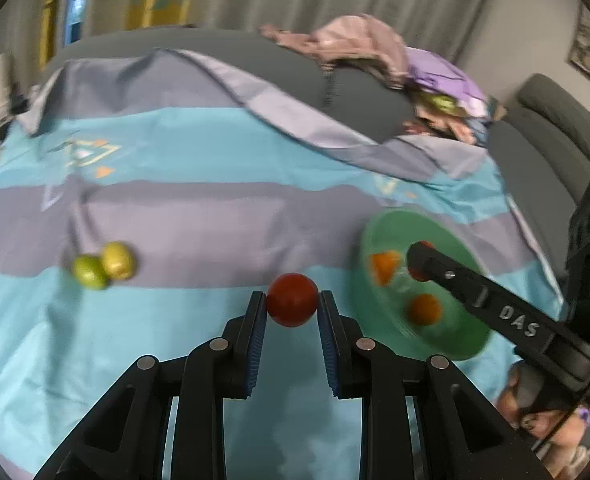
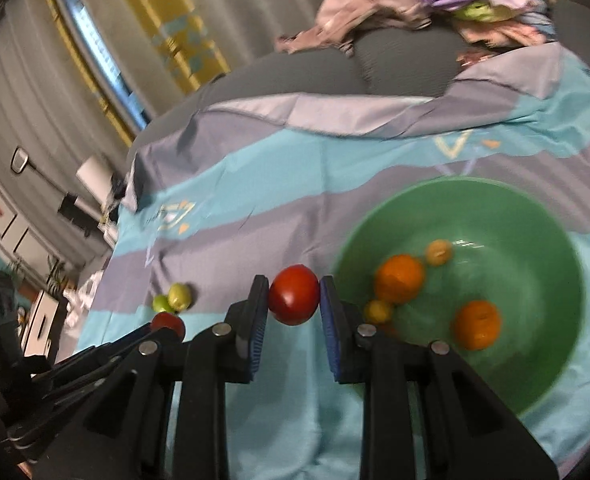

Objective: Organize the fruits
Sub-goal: 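Carry the tomato over the green bowl with the left tool while the right tool carries its tomato, then open both tools to drop the tomatoes into the bowl and withdraw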

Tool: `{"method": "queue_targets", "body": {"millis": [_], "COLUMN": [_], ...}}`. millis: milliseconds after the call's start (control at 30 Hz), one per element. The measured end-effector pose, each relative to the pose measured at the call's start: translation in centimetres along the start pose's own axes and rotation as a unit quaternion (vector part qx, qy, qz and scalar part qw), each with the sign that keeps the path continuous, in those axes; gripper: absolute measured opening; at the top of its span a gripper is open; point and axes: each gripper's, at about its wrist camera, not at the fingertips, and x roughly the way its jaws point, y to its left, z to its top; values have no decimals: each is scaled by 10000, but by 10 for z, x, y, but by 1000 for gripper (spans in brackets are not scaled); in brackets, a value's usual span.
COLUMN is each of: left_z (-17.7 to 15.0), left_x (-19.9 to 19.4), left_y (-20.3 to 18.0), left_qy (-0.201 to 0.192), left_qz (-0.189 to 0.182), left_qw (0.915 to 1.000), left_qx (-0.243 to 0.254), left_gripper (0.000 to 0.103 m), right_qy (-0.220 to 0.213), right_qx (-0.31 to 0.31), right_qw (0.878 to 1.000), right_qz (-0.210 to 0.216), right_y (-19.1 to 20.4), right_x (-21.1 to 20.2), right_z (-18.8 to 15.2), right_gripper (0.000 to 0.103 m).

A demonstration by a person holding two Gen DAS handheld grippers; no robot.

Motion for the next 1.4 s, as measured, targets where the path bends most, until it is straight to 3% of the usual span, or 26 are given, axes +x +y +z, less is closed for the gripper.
{"method": "queue_targets", "body": {"millis": [233, 500, 700, 1167, 1300, 1400], "left_z": [9, 14, 7, 1, 4, 12], "left_x": [16, 47, 59, 75, 67, 53], "left_y": [-49, -86, -108, -123, -118, -101], "left_qy": [-38, 233, 342, 464, 434, 327], "left_qz": [-501, -917, -998, -1070, -1021, -976], "left_qw": [9976, 9938, 9911, 9899, 9908, 9930], "left_qx": [475, 590, 814, 800, 779, 577], "left_gripper": [26, 26, 26, 26, 26, 26], "right_qy": [-366, -370, -287, -227, -270, -361], "right_qx": [373, 663, 750, 956, 919, 902], "right_qw": [9983, 9960, 9945, 9911, 9902, 9906], "right_qz": [-274, -469, -675, -895, -1014, -959], "right_y": [-37, -69, -84, -103, -101, -98], "right_x": [-31, -39, -37, -40, -44, -48], "right_z": [6, 5, 5, 3, 3, 4], "right_gripper": [27, 27, 28, 28, 51, 55]}}
